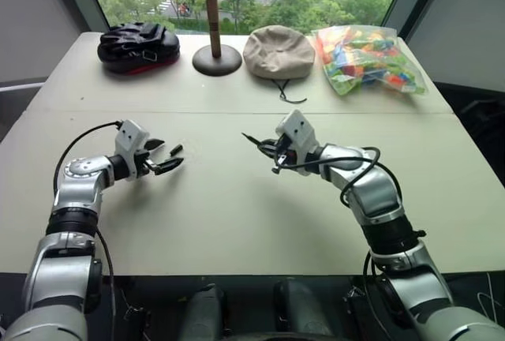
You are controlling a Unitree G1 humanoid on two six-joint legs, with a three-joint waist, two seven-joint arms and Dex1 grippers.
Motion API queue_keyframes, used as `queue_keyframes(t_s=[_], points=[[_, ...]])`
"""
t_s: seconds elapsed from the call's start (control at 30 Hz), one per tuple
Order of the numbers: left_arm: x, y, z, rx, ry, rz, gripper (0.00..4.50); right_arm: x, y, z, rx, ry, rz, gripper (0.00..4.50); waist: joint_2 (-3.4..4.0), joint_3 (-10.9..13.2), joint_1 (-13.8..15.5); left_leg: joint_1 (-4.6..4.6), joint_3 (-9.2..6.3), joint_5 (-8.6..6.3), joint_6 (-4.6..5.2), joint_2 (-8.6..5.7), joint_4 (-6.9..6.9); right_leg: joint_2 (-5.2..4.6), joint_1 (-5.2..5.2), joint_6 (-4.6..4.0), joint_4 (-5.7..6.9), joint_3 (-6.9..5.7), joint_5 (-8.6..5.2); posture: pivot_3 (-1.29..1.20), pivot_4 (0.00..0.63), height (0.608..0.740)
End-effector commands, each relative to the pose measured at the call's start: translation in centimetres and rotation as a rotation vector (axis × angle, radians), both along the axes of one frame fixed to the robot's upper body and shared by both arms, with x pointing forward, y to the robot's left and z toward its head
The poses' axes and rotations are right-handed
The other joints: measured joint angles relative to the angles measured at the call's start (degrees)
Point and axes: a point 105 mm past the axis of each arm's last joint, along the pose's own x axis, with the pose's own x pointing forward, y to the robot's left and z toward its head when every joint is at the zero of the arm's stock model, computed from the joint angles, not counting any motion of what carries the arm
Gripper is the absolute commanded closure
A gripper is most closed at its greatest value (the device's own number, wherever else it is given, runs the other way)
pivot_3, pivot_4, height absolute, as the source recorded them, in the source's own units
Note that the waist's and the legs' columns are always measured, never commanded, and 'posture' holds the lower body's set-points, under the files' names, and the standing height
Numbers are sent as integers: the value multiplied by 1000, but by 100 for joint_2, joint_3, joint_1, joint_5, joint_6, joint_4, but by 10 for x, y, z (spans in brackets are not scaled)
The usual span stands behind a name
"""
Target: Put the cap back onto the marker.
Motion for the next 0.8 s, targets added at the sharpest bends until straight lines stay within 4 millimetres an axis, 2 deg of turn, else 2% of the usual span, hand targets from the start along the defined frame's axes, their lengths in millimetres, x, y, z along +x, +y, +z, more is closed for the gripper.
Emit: queue_keyframes(t_s=[0.03, 0.1, 0.3, 0.33, 0.53, 0.8], points=[[6, 0, 6, 13, -36, 0, 248, -2, 1, 16, 27, -62, 7, 4495, 0, 0, -2, 0, 0, 0, 0, 0, 0, 0, 0, 0, 0, 0, 0, 0, 150, 740], [6, -2, 3, 17, -31, -6, 788, -2, -1, 16, 25, -63, -1, 4500, 0, 0, -2, 0, 0, 0, 0, 0, 0, 0, 0, 0, -1, -1, 0, 0, 150, 740], [3, -3, -5, 31, -13, -25, 4102, -2, -6, 16, 22, -67, -16, 4500, 0, 0, -4, 0, -1, 0, 0, 1, -1, 0, 0, 0, 0, 0, 0, 0, 150, 740], [3, -2, -5, 33, -12, -26, 4466, -1, -7, 16, 20, -67, -17, 4500, 0, 0, -5, 0, -1, 0, 0, 1, 0, 0, 0, 0, 0, 0, 0, 0, 150, 740], [1, -4, -6, 57, -29, -51, 4466, 1, -16, 19, -27, -91, 7, 4500, -1, -1, -2, 0, 0, 0, 1, 1, 0, -2, 0, 0, 0, 0, 0, 0, 150, 740], [7, -55, 29, 41, -182, -262, 4466, 1, -27, 16, -60, -128, 206, 4500, -2, -1, 12, -1, 0, -1, 2, -2, 0, -1, 4, 0, -4, 0, 0, 0, 150, 740]])
